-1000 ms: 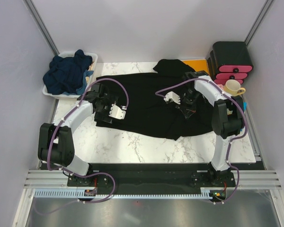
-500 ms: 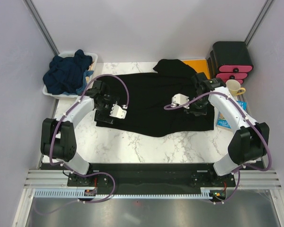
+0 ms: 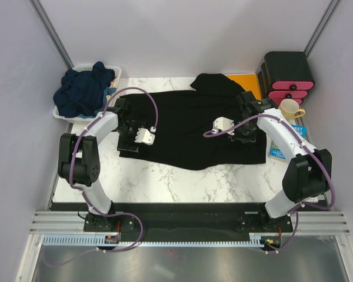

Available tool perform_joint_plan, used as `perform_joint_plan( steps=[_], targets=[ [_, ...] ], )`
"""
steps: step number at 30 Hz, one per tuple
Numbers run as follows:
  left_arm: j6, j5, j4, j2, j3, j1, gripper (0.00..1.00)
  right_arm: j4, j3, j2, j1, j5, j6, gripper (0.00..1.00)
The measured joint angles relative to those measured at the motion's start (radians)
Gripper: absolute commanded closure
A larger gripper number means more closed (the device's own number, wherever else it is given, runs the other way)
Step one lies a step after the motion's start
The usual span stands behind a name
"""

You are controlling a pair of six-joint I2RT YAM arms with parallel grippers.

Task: Fold and stack the t-shirts
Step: Flatten the tshirt out

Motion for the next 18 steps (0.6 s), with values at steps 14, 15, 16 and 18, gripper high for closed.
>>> perform_joint_plan(
  steps=[14,15,16,18],
  targets=[
    [0.012,0.001,-0.013,0.064,0.204,0.064,0.02,0.014,0.015,0.056,0.000,0.008,0.016,1.00],
    [0.018,0.001,-0.026,0.069,0.204,0.068,0.02,0.014,0.017,0.056,0.000,0.008,0.016,1.00],
    [0.026,0.001,-0.039,0.073,0.204,0.070,0.02,0.015,0.018,0.056,0.000,0.008,0.016,1.00],
    [0.040,0.001,-0.066,0.080,0.206,0.077,0.03,0.016,0.020,0.057,0.000,0.010,0.017,1.00]
  ],
)
